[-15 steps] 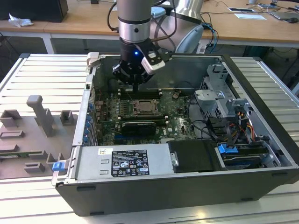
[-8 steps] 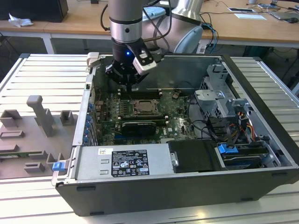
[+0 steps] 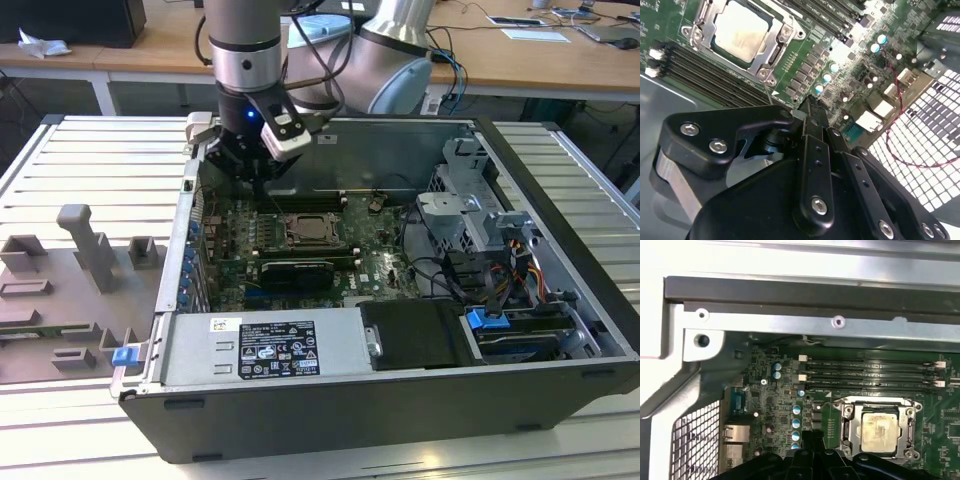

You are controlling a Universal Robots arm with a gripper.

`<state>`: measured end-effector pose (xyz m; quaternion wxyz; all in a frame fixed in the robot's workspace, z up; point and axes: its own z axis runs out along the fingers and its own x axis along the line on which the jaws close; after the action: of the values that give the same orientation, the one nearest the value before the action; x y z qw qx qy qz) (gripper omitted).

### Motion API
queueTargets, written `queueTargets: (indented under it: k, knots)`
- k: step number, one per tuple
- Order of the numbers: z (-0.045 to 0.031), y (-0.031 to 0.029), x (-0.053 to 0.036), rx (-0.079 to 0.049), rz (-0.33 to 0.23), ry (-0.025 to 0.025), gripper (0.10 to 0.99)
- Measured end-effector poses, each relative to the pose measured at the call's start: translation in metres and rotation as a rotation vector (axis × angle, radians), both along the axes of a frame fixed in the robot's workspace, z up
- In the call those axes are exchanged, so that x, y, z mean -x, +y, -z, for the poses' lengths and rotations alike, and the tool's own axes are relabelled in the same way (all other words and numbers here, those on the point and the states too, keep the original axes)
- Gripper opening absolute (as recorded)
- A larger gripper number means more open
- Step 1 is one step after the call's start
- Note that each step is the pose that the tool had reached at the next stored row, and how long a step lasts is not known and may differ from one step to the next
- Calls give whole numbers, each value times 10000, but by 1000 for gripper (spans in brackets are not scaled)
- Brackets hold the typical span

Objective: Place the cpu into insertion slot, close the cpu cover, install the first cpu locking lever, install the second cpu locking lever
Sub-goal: 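Install the first cpu locking lever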

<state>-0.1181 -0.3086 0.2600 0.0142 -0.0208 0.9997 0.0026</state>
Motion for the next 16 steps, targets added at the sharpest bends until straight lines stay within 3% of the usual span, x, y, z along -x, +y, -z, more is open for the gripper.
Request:
queueTargets:
  k: [13, 16]
  knots:
    - [27, 97, 28, -12, 9, 0, 106]
    - [34, 152, 36, -17, 9, -1, 106]
